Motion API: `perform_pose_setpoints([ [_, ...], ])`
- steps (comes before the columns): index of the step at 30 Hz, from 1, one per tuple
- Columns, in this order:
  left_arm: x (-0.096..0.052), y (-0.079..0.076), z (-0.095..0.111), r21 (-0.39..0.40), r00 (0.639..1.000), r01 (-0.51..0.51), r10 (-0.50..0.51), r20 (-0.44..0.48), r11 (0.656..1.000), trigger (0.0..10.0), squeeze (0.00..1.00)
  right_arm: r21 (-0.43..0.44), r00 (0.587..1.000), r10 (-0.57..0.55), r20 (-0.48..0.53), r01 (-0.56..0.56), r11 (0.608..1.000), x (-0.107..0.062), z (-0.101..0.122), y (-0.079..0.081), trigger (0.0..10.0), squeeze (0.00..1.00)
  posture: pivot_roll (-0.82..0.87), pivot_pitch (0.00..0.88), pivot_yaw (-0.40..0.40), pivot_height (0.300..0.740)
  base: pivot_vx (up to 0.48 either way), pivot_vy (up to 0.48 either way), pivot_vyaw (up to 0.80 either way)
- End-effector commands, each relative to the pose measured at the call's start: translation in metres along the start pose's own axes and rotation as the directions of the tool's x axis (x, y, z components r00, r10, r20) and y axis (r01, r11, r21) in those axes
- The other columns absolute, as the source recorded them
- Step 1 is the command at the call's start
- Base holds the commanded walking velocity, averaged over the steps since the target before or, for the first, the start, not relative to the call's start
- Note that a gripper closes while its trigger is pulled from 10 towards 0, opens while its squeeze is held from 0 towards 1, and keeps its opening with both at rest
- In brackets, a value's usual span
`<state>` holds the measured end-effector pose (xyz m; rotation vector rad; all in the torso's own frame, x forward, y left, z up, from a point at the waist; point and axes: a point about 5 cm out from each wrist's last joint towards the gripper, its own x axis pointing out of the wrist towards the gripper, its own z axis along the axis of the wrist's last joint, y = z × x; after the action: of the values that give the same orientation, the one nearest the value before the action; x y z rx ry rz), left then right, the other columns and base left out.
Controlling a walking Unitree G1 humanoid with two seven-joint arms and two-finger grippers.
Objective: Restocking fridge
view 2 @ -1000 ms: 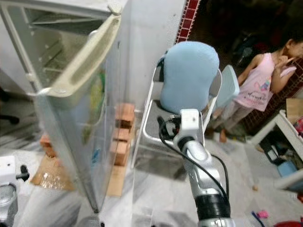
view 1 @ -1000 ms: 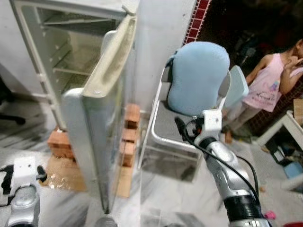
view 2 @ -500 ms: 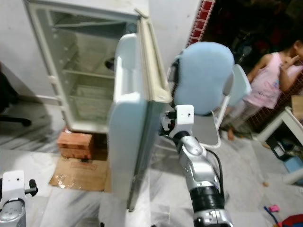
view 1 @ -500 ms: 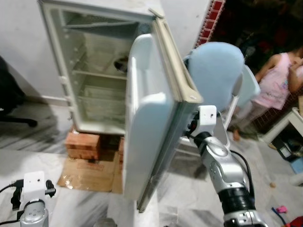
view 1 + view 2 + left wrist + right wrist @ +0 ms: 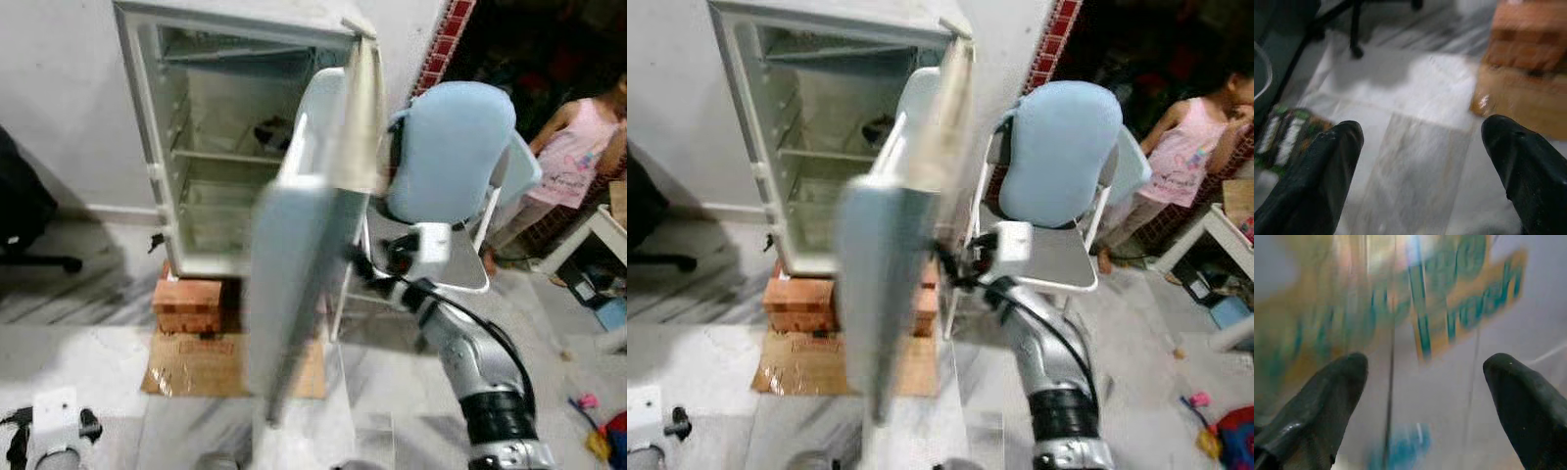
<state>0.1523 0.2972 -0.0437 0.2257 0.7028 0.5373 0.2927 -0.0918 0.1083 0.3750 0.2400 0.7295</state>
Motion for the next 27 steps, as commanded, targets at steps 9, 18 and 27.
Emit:
perform_pose_setpoints([
  [9, 0.0, 0.001, 0.001, 0.001, 0.999, -0.002, 0.002, 0.032, 1.0, 10.0, 0.0, -0.153, 0.934, -0.354, 0.057, 0.358, 0.921, -0.018, 0.011, -0.049, 10.0, 0.0, 0.12, 0.0, -0.092, 0.74, 0.0, 0.0, 0.0],
  [18, -0.007, -0.015, 0.07, 0.058, 0.933, 0.127, -0.139, 0.333, 0.99, 10.0, 0.0, -0.213, 0.833, -0.537, 0.134, 0.553, 0.805, -0.037, 0.012, -0.065, 10.0, 0.0, 0.12, 0.0, -0.076, 0.74, 0.0, 0.0, -0.15],
  [27, -0.073, -0.086, 0.135, 0.22, 0.608, 0.499, -0.519, 0.6, 0.838, 10.0, 0.0, -0.236, 0.76, -0.611, 0.221, 0.649, 0.723, -0.059, 0.017, -0.066, 10.0, 0.0, 0.07, 0.0, -0.058, 0.74, 0.0, 0.0, -0.8],
])
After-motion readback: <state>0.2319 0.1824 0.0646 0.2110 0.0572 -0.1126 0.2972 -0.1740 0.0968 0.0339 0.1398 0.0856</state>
